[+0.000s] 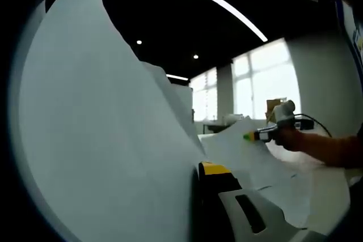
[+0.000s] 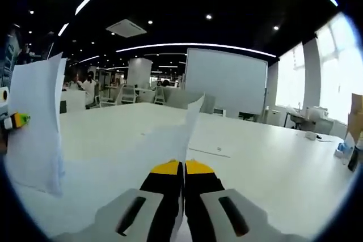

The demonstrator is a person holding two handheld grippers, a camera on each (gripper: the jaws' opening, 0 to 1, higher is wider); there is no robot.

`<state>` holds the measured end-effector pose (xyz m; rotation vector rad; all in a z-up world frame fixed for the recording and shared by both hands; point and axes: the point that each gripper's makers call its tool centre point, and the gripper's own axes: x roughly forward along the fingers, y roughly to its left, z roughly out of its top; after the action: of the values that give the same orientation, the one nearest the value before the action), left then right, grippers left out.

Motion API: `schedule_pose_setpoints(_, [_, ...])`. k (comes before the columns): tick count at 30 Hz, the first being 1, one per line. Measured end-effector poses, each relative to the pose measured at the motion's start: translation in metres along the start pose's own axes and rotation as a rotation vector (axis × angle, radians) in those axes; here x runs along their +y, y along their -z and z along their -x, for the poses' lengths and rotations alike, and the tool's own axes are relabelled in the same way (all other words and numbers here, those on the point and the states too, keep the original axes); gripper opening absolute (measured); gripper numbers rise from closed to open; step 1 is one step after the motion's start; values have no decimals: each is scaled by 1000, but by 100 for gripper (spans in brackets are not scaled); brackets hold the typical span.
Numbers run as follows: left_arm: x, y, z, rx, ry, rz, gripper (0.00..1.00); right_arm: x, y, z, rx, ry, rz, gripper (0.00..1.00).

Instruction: Organize the stack of printing papers by aligning and flattening the scattered papers on the table

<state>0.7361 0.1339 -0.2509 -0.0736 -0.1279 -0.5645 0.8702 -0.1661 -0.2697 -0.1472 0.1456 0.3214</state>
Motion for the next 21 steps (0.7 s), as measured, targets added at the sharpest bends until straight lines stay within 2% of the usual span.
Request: schedule_pose_setpoints(21, [-1, 2, 0, 5, 1, -2, 10, 4, -25, 15, -76, 20, 55, 0])
